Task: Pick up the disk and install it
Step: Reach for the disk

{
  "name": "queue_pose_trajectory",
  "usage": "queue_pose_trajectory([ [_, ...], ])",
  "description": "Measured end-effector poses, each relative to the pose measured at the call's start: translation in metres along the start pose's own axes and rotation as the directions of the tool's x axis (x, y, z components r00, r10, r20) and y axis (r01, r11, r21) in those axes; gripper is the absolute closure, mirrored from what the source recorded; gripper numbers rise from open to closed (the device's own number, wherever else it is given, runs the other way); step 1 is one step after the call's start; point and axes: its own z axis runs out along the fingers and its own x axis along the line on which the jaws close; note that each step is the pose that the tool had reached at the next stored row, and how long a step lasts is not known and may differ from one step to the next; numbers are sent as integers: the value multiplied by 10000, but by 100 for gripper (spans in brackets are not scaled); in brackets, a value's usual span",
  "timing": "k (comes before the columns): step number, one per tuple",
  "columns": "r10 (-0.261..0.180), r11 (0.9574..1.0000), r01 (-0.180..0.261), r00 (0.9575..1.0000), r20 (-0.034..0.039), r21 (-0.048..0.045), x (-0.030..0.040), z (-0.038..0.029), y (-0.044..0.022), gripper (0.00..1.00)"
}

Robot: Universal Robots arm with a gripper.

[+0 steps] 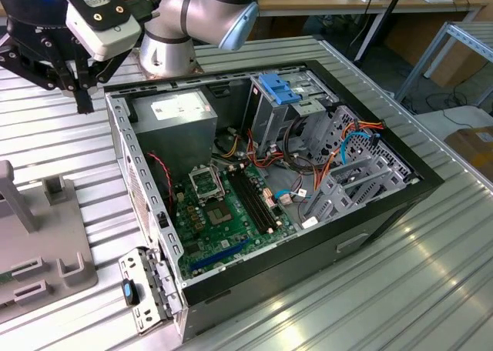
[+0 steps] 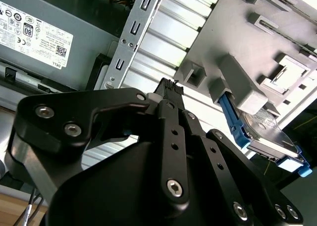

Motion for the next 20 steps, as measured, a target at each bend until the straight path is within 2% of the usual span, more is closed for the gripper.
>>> queue_pose_trajectory([
  [6,-2,10000,2,10000,1,-1,125,-2,-9,89],
  [17,-1,10000,1,10000,0,0,209,-5,-16,89],
  [20,-3,10000,3,10000,0,0,250,-6,-19,89],
])
